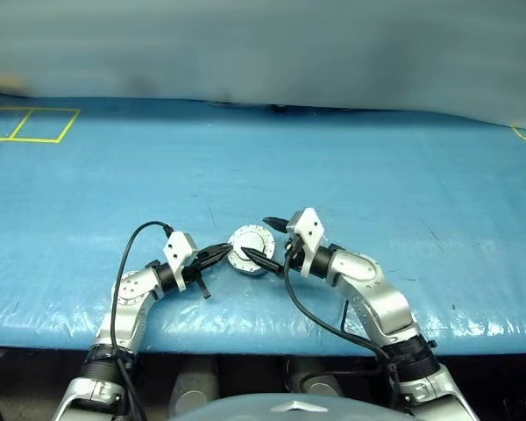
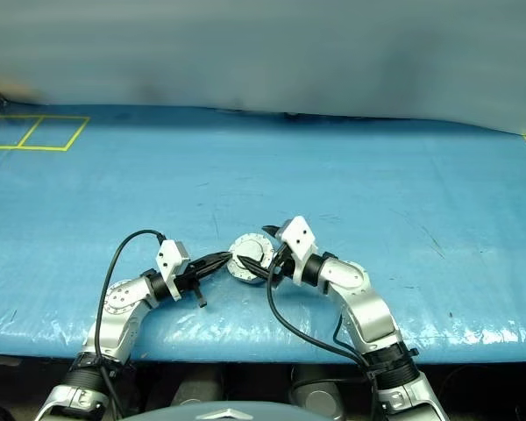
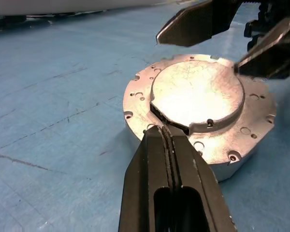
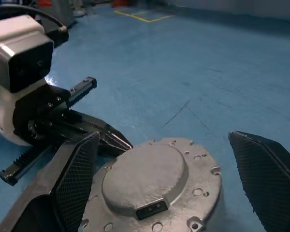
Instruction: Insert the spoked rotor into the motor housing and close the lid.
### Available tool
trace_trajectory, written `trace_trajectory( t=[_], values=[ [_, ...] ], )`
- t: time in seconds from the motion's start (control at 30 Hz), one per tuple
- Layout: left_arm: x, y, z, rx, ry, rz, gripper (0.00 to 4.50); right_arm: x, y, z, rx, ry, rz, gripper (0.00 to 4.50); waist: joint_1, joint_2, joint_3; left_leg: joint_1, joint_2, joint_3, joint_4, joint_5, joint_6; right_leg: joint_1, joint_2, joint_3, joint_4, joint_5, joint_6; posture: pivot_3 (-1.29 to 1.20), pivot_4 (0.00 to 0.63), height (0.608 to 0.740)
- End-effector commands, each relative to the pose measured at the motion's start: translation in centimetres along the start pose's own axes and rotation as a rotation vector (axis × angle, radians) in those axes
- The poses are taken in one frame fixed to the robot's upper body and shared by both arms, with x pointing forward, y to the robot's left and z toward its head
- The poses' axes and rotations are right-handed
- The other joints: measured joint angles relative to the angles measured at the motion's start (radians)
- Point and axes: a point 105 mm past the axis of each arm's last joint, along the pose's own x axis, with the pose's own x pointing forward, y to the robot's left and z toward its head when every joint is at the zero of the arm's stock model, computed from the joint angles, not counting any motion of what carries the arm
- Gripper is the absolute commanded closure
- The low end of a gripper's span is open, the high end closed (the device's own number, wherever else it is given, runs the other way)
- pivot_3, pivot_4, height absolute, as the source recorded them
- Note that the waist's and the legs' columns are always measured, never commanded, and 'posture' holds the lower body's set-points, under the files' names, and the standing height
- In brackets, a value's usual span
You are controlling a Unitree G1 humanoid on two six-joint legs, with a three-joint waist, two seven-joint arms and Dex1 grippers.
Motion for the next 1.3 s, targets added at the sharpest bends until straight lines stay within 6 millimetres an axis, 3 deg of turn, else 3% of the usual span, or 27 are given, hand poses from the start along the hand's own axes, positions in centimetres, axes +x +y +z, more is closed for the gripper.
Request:
trace_trajectory(
  t=[0.03,0.13,0.3,0.57,0.67,0.8,0.83,1.0,1.17,1.3],
  values=[
    [0.1,-0.7,-1.0,-0.016,0.041,-0.022,4.5,-0.9,-1.2,1.9,0.121,-0.087,-0.071,0.03,0.0,0.0,0.0,0.0,0.0,0.0,0.0,0.0,0.0,0.0,0.0,0.0,0.0,0.0,0.0,0.0,0.15,0.74],
    [0.1,-0.8,-0.9,-0.011,0.034,-0.024,4.5,-2.0,-2.0,0.3,0.316,-0.042,-0.106,0.03,0.001,0.0,0.0,0.0,0.0,0.0,0.0,0.0,0.0,0.0,0.0,0.0,0.0,0.0,0.0,0.0,0.15,0.74],
    [0.2,-0.8,-0.8,-0.005,0.028,-0.025,4.5,-2.7,-1.1,-2.1,0.577,0.031,-0.07,0.03,-0.001,0.0,0.0,-0.004,0.0,0.0,-0.001,0.0,0.0,-0.004,0.0,0.0,0.0,0.0,-0.001,0.0,0.15,0.74],
    [0.1,-0.8,-0.8,0.001,0.028,-0.019,4.5,-2.4,-0.4,-2.8,0.818,0.006,-0.044,0.03,-0.001,0.0,0.0,-0.006,0.0,0.0,-0.001,0.0,0.0,-0.006,0.0,0.0,0.0,0.0,0.0,0.0,0.15,0.74],
    [0.0,-0.8,-0.9,0.002,0.031,-0.016,4.5,-2.3,0.0,-2.9,0.872,-0.008,-0.019,0.61,-0.001,0.0,0.0,-0.007,0.0,0.0,-0.002,0.0,0.0,-0.007,0.0,0.0,0.0,0.0,0.0,0.0,0.15,0.74],
    [-0.1,-0.9,-1.0,0.001,0.032,-0.013,4.5,-2.2,0.5,-3.5,0.868,0.034,-0.014,1.85,-0.002,0.0,0.0,-0.007,0.0,0.0,-0.002,0.0,0.0,-0.007,0.0,0.0,0.0,0.0,-0.001,0.0,0.15,0.74],
    [-0.1,-0.9,-1.0,0.0,0.032,-0.012,4.5,-2.2,0.6,-3.6,0.868,0.042,-0.013,1.85,-0.003,0.0,0.0,-0.007,0.0,0.0,-0.002,0.0,0.0,-0.008,0.0,0.0,0.0,0.0,0.0,0.0,0.15,0.74],
    [-0.1,-0.8,-1.0,0.0,0.03,-0.008,4.5,-2.1,0.7,-3.8,0.873,0.052,-0.011,3.21,-0.004,0.001,0.0,-0.008,0.0,0.0,-0.002,0.0,0.0,-0.008,0.0,0.0,0.0,0.0,0.0,0.0,0.15,0.74],
    [0.1,-0.3,-0.3,-0.073,-0.036,0.051,4.5,-2.1,0.4,-4.0,0.87,0.053,-0.032,3.27,-0.005,0.001,0.0,-0.008,0.0,0.0,-0.001,0.0,0.0,-0.008,0.0,0.0,0.0,0.0,0.0,0.0,0.15,0.74],
    [0.0,1.0,0.9,-0.286,-0.165,0.154,4.5,-2.2,-0.2,-3.5,0.881,0.011,-0.055,3.27,-0.008,0.001,0.0,-0.008,0.0,0.0,-0.001,0.0,0.0,-0.009,0.0,0.0,0.0,0.0,0.0,0.0,0.15,0.74]
  ],
)
